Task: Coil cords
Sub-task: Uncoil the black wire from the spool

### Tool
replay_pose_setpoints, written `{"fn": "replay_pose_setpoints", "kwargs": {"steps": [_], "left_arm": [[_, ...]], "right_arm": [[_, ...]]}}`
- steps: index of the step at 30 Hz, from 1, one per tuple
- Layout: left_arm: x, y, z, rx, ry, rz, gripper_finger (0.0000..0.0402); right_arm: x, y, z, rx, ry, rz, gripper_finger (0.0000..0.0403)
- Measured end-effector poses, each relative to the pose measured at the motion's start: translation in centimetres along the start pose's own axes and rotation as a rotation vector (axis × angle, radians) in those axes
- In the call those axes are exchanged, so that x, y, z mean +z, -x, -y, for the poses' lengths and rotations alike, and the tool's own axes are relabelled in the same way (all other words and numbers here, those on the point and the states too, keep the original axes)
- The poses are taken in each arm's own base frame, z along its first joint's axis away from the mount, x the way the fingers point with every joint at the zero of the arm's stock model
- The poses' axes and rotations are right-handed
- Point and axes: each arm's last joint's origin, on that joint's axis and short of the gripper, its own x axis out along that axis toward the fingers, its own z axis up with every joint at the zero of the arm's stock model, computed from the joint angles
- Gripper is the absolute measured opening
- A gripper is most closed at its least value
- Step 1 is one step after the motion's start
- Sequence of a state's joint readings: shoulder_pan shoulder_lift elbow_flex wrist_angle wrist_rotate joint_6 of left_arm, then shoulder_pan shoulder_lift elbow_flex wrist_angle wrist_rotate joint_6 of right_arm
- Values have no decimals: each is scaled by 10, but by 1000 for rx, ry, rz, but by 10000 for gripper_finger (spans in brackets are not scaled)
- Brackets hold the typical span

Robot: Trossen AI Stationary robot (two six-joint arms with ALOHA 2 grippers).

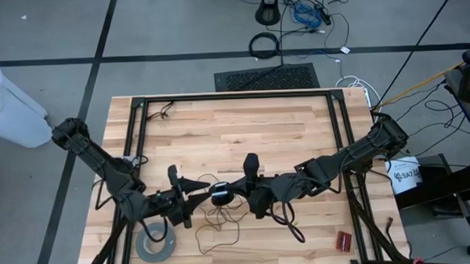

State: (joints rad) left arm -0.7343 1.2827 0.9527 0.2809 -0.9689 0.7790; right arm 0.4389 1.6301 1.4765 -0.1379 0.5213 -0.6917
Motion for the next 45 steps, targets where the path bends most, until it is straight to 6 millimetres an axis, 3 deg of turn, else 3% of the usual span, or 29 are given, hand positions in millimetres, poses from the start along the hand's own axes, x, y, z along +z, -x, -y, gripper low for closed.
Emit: {"fn": "replay_pose_setpoints", "kwargs": {"steps": [8, 14, 23, 36, 45], "left_arm": [[-5, -6, -1, -7, 14, -19, 96], [-5, -6, -1, -8, -11, -20, 12], [-6, -6, -2, 8, -16, -35, 4], [2, 10, 5, 27, -180, -49, 2], [9, 26, 13, -3, -343, -11, 1]], "right_arm": [[0, 0, 0, -1, 0, -1, 0], [0, 0, 0, -3, -1, -2, 0], [0, 0, 0, -3, -48, -3, 3], [3, 11, 5, -44, -129, -25, 87], [11, 18, -8, -10, -89, -5, 97]]}}
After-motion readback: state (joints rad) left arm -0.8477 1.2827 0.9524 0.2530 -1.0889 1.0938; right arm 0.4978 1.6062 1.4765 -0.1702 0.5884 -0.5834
